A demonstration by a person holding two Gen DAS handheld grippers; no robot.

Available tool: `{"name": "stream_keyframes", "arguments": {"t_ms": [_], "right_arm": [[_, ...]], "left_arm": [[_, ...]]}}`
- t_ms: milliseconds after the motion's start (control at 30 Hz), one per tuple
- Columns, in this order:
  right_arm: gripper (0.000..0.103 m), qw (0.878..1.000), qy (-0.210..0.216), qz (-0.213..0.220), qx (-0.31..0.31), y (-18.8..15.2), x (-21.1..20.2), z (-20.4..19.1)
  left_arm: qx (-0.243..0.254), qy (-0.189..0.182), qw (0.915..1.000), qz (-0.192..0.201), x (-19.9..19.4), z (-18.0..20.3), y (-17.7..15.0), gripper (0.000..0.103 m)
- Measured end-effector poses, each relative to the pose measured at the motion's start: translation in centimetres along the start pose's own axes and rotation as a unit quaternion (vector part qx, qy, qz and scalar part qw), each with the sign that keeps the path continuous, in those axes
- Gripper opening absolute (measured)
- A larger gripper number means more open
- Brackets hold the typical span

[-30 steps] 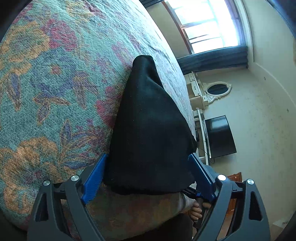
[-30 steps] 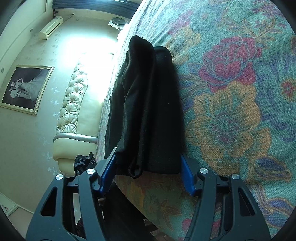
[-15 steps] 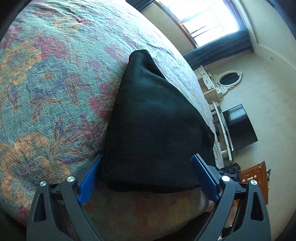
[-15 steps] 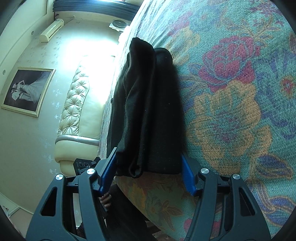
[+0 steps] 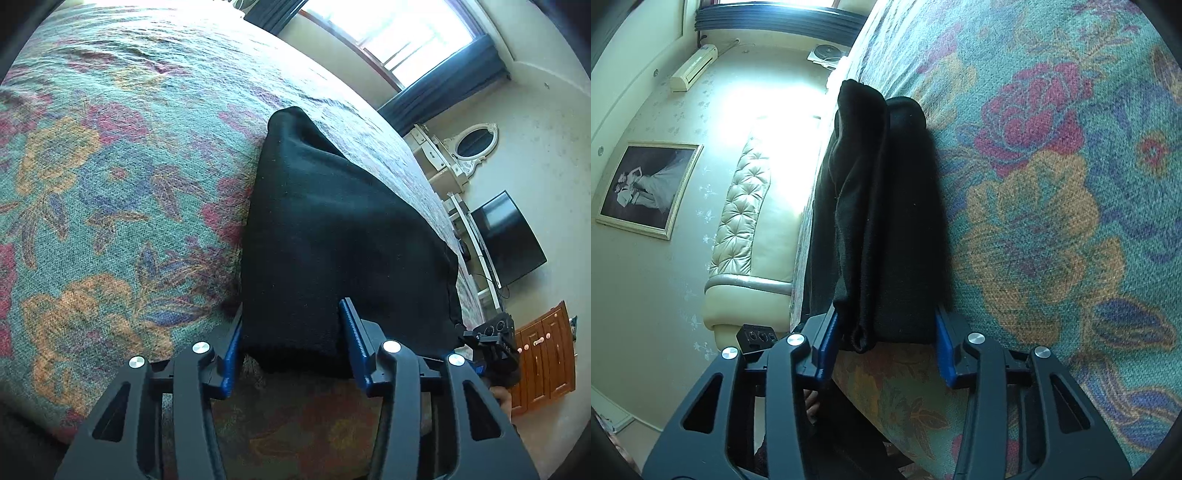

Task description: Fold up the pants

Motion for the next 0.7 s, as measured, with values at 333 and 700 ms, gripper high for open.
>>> {"name": "stream_keyframes", "arguments": {"t_ms": [333, 700], "right_arm": [[0.035, 1.000, 0.013, 0.007, 0.008, -0.1, -0.7, -0.3], [0.033, 1.000, 0.019, 0.010, 0.014, -0.2, -1.4, 0.0]], "left_arm": [[-0.009, -0.006, 0.9999, 0.000, -0.8, 0.2, 0.5, 0.039], [-0.005, -0.006, 1.0000, 0.003, -1.0, 0.3, 0.3, 0.037]]}}
Point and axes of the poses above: each gripper's, at about its wrist camera, not at the fingertips, and x roughly the way its jaws point, z to its right, y to its top, the point moved 2 cm from there along x, roughly the way its jaws point, and after that the axes turned 4 degrees about -x, right-handed, at the moved point
